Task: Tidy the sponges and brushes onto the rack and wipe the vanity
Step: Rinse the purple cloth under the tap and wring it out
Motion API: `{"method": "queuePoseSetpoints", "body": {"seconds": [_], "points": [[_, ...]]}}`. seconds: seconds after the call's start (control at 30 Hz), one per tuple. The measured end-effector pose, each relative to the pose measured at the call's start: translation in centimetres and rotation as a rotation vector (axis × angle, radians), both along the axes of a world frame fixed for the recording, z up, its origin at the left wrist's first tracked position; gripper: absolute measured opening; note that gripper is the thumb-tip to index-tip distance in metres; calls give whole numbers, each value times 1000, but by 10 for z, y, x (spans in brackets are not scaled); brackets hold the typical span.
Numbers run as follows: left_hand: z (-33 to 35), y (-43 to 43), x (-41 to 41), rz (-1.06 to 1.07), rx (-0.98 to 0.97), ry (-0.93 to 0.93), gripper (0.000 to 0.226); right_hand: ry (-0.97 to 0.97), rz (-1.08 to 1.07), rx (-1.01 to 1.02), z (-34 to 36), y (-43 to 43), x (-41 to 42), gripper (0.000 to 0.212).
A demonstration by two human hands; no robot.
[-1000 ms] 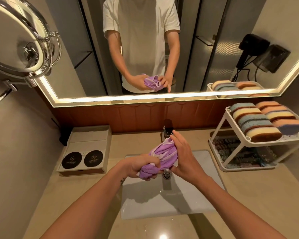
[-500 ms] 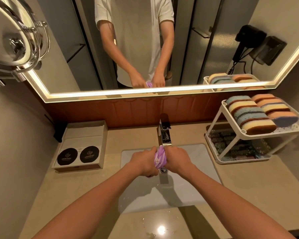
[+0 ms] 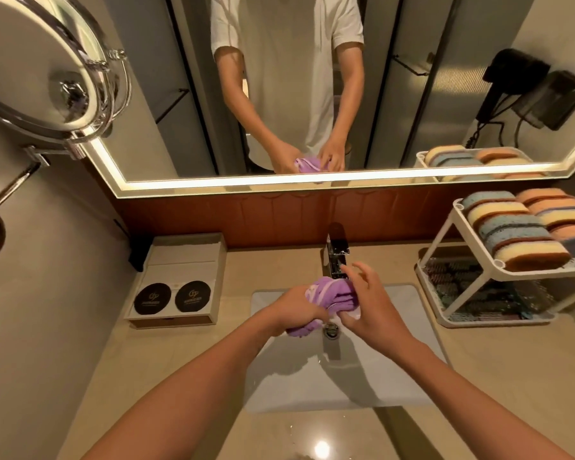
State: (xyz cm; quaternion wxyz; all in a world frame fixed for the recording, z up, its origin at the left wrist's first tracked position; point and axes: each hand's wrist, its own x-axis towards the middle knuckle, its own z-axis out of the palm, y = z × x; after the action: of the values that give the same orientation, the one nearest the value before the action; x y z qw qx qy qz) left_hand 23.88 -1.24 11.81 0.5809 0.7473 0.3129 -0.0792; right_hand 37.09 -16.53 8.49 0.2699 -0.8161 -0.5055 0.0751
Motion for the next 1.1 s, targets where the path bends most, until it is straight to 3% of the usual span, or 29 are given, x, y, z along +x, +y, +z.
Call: {"method": "queuePoseSetpoints", "body": {"seconds": [0.07,0.13,0.2,0.27,0.33,0.43,0.53,0.63,0.83,0.97,1.1], "points": [[11,2,1,-24,-190,25,14,-261,98,22,-1,-8,-5,94],[16,2,3,-153,-253,98,15,-411,154,-1,-7,-10,-9,100],[17,-1,5,-277,-268,169,17,-395,123,-4,-14,-6,-7,104],[15,-3,7,-310,-231,191,17,-312,91,-14,-17,2,-3,93],[10,-5,11,-318,-74,189,19,-263,65,-115,-12,9,-2,65],[2,-13,13,-287,359,109,39,-217,62,-241,-1,19,-4,34],[-10,-17,11,-321,735,76,57,-230,71,-361,4,29,-6,36],[-29,-14,9,-369,992,65,58,-282,91,-497,6,35,-7,41],[-44,-12,6,-396,1256,13,57,-42,62,-617,11,44,-12,6],[-45,-12,9,-353,1191,4,50,75,35,-582,6,42,-8,15],[-39,-10,13,-179,743,64,44,43,5,-359,-6,30,-4,56]]}}
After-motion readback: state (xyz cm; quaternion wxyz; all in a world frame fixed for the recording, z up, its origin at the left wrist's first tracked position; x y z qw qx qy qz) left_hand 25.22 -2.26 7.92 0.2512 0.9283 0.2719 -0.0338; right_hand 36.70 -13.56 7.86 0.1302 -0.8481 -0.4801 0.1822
